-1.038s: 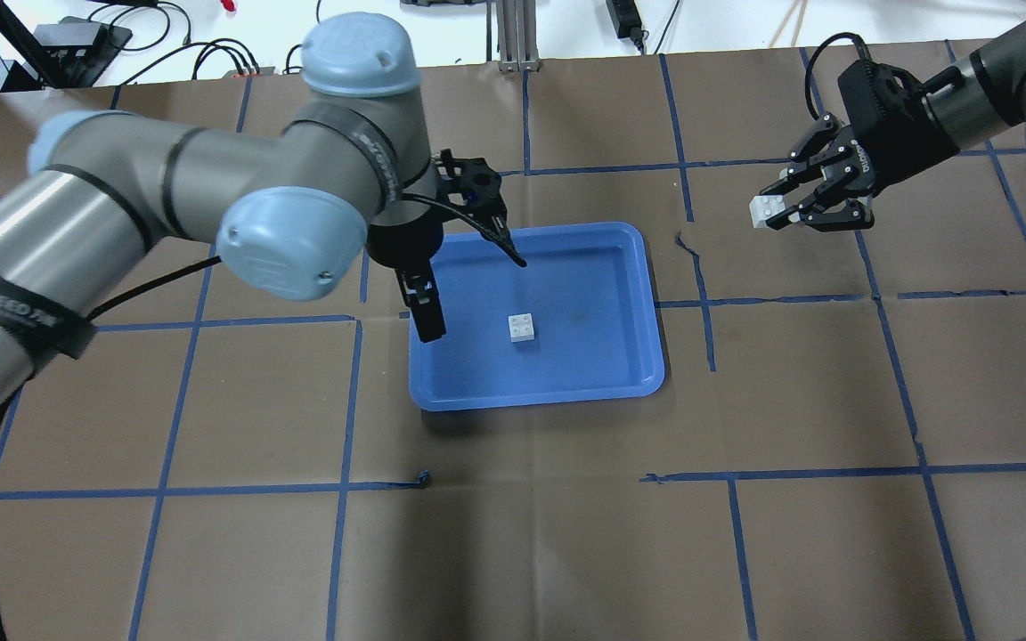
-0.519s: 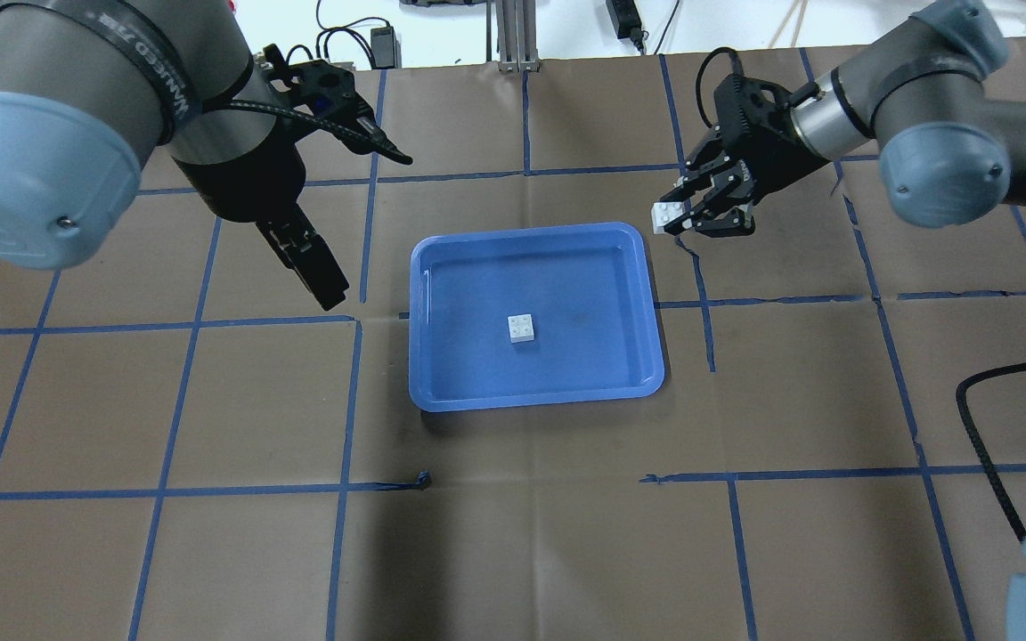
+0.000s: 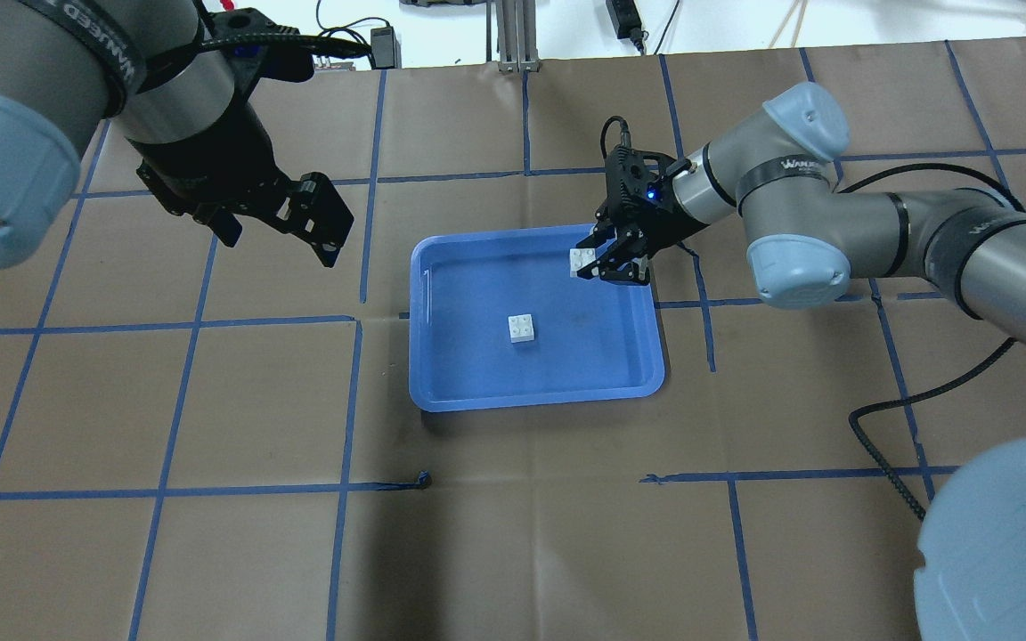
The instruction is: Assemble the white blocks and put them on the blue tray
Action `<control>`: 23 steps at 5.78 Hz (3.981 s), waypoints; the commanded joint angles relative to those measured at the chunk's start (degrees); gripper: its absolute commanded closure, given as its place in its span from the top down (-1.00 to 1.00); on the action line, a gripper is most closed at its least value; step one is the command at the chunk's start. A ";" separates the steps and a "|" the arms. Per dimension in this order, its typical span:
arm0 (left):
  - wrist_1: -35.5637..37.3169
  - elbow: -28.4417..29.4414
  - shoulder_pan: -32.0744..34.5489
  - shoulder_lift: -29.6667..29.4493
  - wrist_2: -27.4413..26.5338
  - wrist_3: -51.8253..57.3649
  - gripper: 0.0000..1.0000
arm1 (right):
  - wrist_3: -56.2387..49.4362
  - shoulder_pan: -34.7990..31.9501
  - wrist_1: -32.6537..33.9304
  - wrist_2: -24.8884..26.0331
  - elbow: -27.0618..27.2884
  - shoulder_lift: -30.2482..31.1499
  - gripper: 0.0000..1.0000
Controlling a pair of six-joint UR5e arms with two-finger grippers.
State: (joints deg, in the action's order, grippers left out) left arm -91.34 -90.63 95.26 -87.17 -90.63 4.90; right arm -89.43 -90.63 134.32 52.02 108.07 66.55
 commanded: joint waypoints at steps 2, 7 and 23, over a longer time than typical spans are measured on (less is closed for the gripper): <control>2.04 -0.42 -0.52 -0.01 0.02 -7.36 0.99 | 3.19 -2.53 3.76 0.35 2.05 -3.45 -0.45; 4.07 -1.66 -2.71 -0.02 0.63 -7.28 0.99 | 4.62 -4.54 9.64 0.01 6.10 -3.80 -0.45; 3.45 -0.42 -4.12 1.82 0.37 -7.19 0.99 | 9.72 -4.64 11.14 0.10 6.28 -4.24 -0.29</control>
State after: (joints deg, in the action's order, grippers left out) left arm -87.67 -90.87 91.24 -85.89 -90.15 -2.28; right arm -79.76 -95.27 145.47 52.12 114.34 62.27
